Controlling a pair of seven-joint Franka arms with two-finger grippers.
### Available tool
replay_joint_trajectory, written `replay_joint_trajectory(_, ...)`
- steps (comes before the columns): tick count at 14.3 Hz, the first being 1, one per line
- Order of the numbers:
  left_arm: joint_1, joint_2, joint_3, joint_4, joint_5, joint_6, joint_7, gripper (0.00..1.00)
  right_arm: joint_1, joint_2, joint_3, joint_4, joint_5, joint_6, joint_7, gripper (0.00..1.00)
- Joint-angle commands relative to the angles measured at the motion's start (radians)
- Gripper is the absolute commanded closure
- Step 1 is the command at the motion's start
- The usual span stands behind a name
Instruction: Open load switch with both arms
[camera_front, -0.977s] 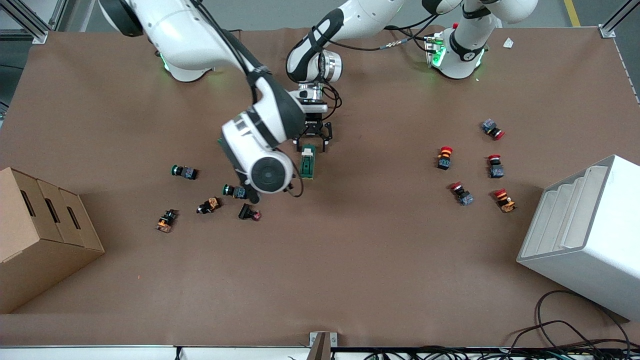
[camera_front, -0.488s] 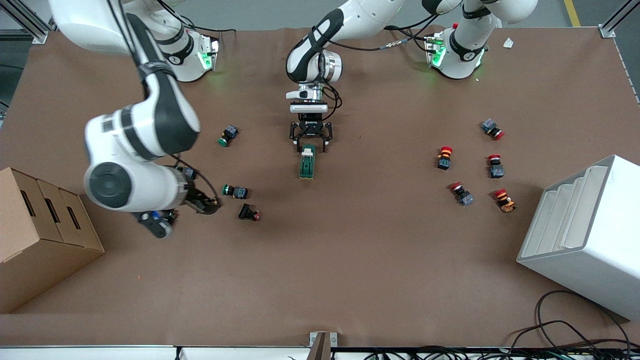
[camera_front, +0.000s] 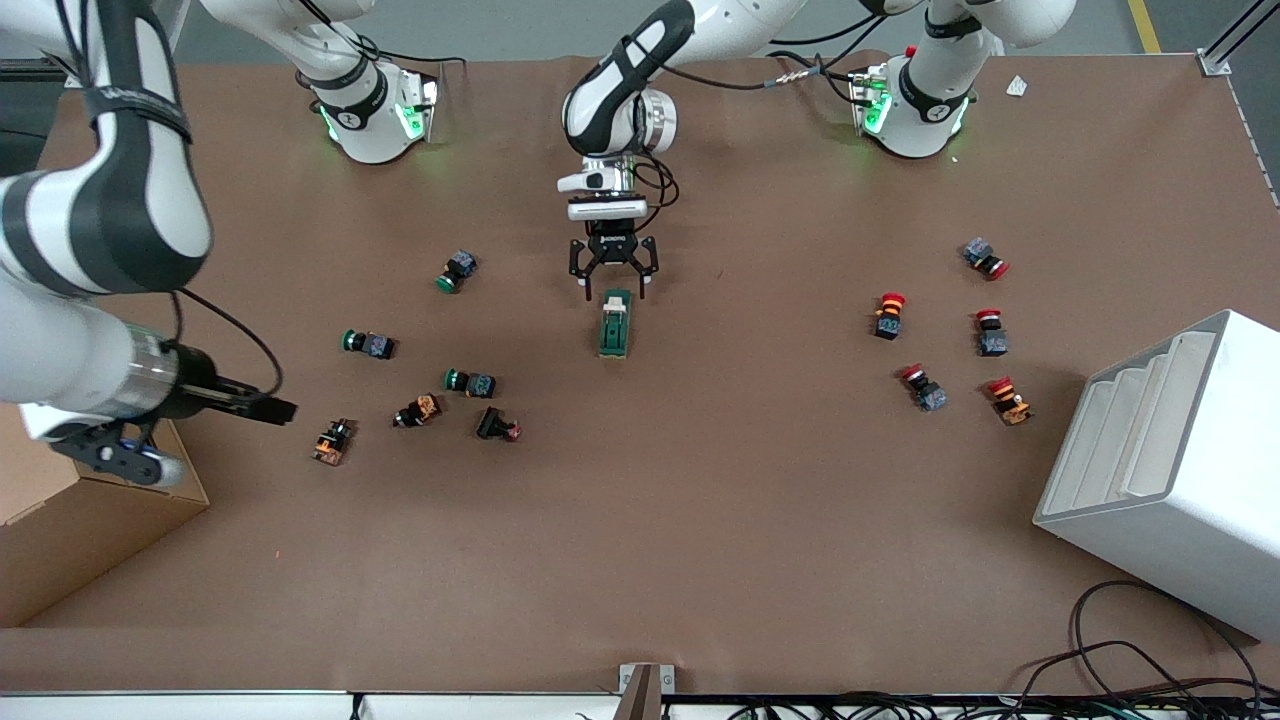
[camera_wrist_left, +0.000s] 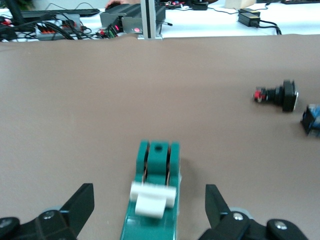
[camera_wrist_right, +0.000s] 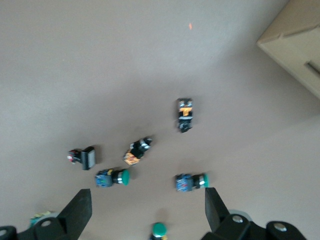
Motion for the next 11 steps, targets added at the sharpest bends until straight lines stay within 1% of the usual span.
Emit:
replay_joint_trajectory(1, 0.038, -0.135, -0.005, -0.024, -0.130, 0.051, 0.146, 0.02, -0.045, -0.094, 0.023, -0.079, -0.057, 0.028, -0.132, 0.00)
replay_joint_trajectory(4, 0.130, -0.246, -0.006, 0.003, -0.328, 0.082, 0.380, 0.02, -0.054, -0.142, 0.023, -0.077, -0.105, 0.022, -0.206, 0.00)
replay_joint_trajectory(7, 0.228, -0.313, -0.003, 0.109, -0.614, 0.088, 0.724, 0.01, -0.054, -0.165, 0.023, -0.077, -0.113, 0.008, -0.209, 0.00)
replay_joint_trajectory(9, 0.306, -0.345, -0.003, 0.177, -0.760, 0.087, 0.897, 0.00, -0.054, -0.177, 0.023, -0.079, -0.114, -0.004, -0.209, 0.00)
replay_joint_trajectory(11, 0.403, -0.379, -0.005, 0.223, -0.900, 0.087, 1.049, 0.00, -0.054, -0.189, 0.023, -0.077, -0.124, -0.010, -0.209, 0.00)
